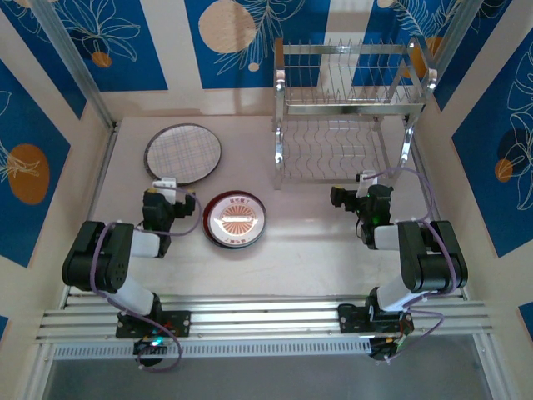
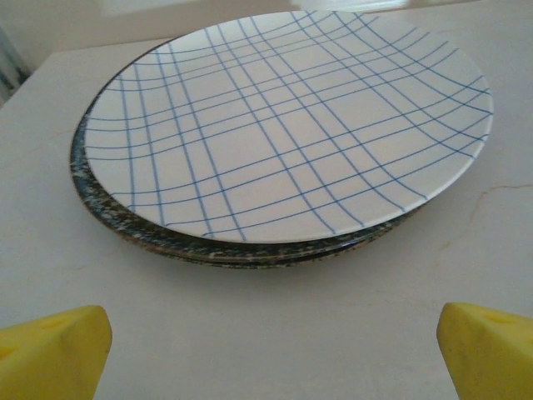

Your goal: Unload the plates from the dish rack

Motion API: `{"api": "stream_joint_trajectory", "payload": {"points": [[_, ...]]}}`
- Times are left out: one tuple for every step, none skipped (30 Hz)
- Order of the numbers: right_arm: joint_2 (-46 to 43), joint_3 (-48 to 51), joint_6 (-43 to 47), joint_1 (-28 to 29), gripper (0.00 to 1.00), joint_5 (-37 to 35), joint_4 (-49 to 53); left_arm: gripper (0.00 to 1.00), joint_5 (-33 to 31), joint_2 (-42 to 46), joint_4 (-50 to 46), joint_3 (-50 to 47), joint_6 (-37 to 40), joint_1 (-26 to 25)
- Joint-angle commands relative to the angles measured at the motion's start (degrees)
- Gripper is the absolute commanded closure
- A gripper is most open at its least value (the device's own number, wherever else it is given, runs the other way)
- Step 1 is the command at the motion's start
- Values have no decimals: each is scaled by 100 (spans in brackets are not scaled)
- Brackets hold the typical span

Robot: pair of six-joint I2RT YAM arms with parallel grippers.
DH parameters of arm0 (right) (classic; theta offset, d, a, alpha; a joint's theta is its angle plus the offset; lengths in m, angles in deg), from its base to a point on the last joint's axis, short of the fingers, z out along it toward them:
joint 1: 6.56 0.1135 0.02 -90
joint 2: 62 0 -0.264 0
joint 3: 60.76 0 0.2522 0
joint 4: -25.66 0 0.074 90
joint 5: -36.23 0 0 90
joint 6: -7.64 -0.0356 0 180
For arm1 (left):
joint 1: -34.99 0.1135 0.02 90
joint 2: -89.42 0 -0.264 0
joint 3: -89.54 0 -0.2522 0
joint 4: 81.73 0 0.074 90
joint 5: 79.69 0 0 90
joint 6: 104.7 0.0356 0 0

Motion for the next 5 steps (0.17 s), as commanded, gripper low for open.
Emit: {"api": "stream_joint_trajectory", "payload": {"points": [[6,-74,0,-16,1,57,-181,0,402,39,-140,146,70,116],[6,-73,0,-14,1,54,-183,0,398,48,-107,127,78,115],[6,-74,2,-14,1,53,-176,0,394,65,-69,101,79,115],[1,-59,2,-19,1,54,-182,0,385,64,-29,77,88,108],[5,-66,-1,-15,1,58,-180,0,386,61,-28,79,88,115]]}}
